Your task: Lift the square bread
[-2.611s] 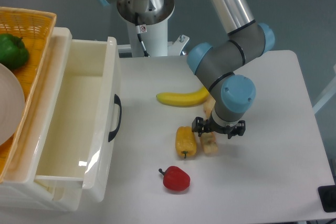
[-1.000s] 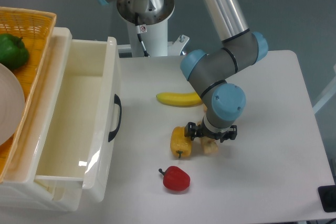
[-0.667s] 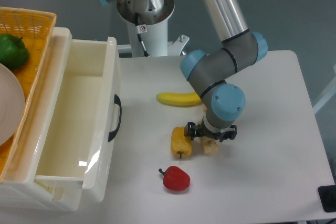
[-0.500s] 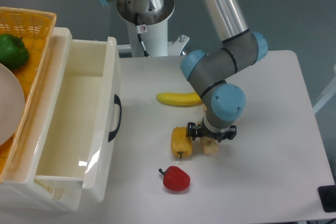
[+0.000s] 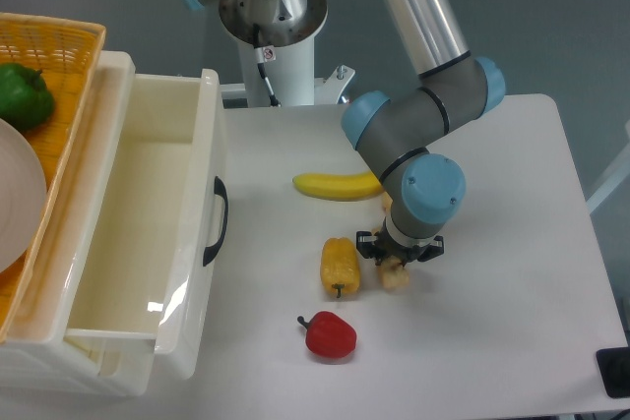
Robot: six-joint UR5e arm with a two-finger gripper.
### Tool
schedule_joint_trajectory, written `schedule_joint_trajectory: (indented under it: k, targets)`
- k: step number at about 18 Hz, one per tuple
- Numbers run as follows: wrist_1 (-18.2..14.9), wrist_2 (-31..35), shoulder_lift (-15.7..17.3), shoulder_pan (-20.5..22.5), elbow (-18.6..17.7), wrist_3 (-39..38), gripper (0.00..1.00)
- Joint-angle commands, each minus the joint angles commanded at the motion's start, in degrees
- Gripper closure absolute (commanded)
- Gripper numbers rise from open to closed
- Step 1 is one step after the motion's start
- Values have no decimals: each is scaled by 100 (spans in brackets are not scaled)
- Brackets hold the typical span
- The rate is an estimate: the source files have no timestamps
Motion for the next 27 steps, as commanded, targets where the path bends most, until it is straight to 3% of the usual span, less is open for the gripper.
schedule_joint_trajectory:
  k: [10,27]
  targets:
    - [-9,9,167,-9,149,79,67]
    - [-9,-299,1142,-571,237,88,68]
